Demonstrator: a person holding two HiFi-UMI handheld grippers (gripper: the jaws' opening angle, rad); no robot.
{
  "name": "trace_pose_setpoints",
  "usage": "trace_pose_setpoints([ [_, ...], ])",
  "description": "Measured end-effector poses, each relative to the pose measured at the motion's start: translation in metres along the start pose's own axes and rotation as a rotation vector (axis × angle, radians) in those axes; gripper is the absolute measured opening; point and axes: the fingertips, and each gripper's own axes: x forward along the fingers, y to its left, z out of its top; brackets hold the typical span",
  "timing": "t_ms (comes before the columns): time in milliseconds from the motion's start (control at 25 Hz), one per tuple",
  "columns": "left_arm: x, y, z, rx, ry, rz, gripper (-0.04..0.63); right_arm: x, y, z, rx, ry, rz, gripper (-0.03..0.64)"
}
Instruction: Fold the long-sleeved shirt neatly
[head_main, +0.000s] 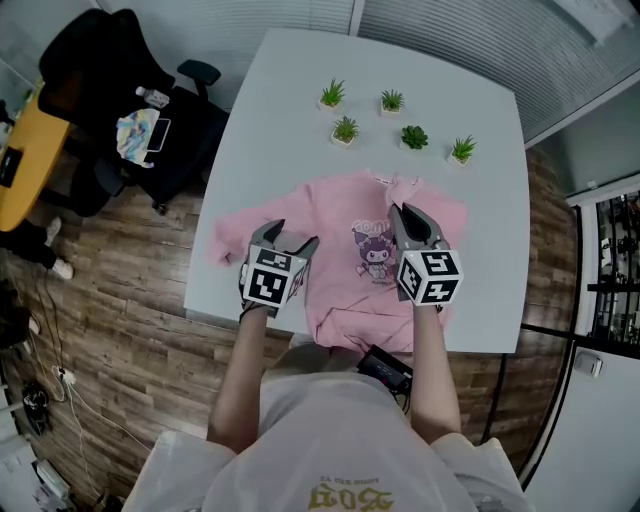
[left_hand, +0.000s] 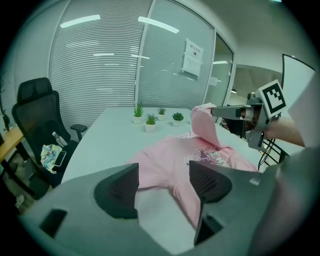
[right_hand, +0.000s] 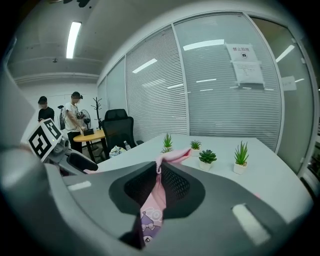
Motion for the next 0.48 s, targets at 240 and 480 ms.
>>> trace_pose_setpoints([
  [240, 0.003, 0.015, -0.018, -0.019, 0.022, -0.005, 0.324, 0.029, 0.015, -0.034, -0.057, 0.066, 0.004, 0.043],
  [480, 0.010, 0.024, -0.030, -0.021, 0.046, -0.016, 0.324, 0.054, 0.034, -0.064, -0.104, 0.126, 0.045, 0.043],
])
